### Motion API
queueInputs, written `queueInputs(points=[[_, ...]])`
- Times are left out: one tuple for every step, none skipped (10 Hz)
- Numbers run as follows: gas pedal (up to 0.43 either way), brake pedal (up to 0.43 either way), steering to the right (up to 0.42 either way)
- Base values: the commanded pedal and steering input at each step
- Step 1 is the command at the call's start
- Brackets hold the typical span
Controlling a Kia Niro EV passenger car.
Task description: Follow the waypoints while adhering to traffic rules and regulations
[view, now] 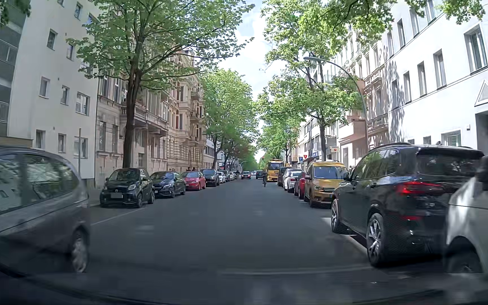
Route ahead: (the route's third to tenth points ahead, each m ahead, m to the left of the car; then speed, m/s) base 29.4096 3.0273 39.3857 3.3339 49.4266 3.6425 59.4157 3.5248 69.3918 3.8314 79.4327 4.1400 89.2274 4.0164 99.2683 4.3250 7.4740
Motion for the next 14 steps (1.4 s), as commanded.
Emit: queueInputs(points=[[0.000, 0.018, 0.000], [0.000, 0.018, 0.000], [0.000, 0.018, 0.000], [0.000, 0.018, 0.000], [0.000, 0.018, 0.000], [0.000, 0.018, 0.000], [0.000, 0.018, 0.000], [0.000, 0.018, 0.000], [0.000, 0.018, 0.000], [0.000, 0.018, 0.000], [0.000, 0.018, 0.000], [0.000, 0.018, 0.000], [0.000, 0.018, 0.000], [0.000, 0.018, 0.000]])
